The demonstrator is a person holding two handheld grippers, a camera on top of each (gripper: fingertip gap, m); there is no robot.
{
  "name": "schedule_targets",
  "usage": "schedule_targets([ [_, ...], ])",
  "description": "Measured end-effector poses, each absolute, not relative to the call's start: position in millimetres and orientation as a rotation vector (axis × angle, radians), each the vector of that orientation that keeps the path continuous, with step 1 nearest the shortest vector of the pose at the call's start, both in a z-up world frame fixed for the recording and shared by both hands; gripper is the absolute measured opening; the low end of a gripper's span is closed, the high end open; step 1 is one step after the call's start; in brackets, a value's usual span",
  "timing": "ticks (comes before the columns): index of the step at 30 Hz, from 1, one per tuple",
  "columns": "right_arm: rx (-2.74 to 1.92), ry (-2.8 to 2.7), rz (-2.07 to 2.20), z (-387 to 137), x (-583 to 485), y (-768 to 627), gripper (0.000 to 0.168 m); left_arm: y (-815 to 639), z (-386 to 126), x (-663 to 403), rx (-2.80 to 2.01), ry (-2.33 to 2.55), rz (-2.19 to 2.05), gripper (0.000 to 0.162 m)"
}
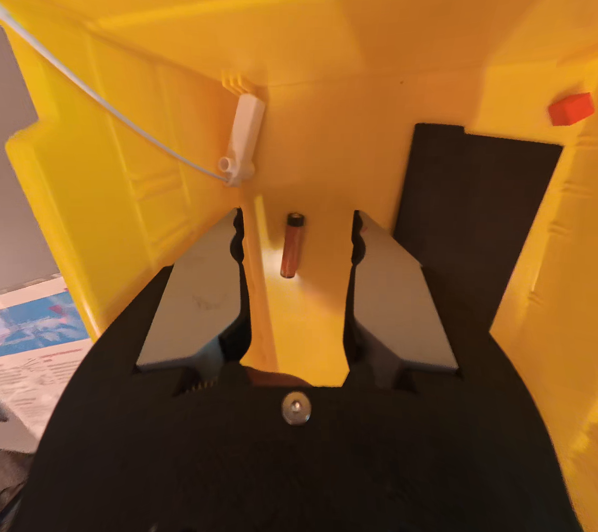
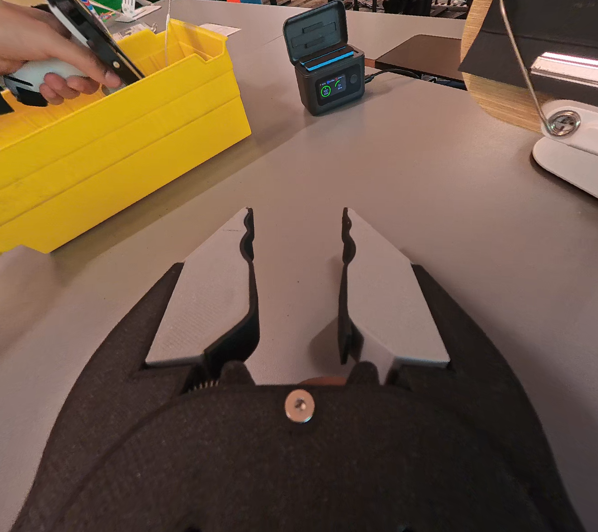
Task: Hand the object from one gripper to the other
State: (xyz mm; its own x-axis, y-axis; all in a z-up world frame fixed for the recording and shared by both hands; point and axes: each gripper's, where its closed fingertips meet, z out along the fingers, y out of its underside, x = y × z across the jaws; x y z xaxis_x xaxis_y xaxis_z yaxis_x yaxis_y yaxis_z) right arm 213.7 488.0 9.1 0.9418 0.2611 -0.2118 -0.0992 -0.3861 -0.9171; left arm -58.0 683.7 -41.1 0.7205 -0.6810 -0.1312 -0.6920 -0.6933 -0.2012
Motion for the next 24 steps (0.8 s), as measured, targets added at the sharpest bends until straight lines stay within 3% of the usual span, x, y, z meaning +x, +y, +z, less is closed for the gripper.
schedule_targets([
  [11,-1.937,-0.124,0.383,8.2,212.7,488.4,0.050,664.9,-43.5,-73.7,-2.729,1.191,0.157,0.032],
  [15,-1.940,-0.127,0.380,7.8,212.1,488.5,0.049,655.9,-45.9,-72.5,-2.664,1.361,0.127,0.009],
  [24,-1.937,-0.144,0.371,8.2,209.7,488.2,0.048,666.4,-36.1,-72.8,-2.374,1.534,0.405,0.008],
])
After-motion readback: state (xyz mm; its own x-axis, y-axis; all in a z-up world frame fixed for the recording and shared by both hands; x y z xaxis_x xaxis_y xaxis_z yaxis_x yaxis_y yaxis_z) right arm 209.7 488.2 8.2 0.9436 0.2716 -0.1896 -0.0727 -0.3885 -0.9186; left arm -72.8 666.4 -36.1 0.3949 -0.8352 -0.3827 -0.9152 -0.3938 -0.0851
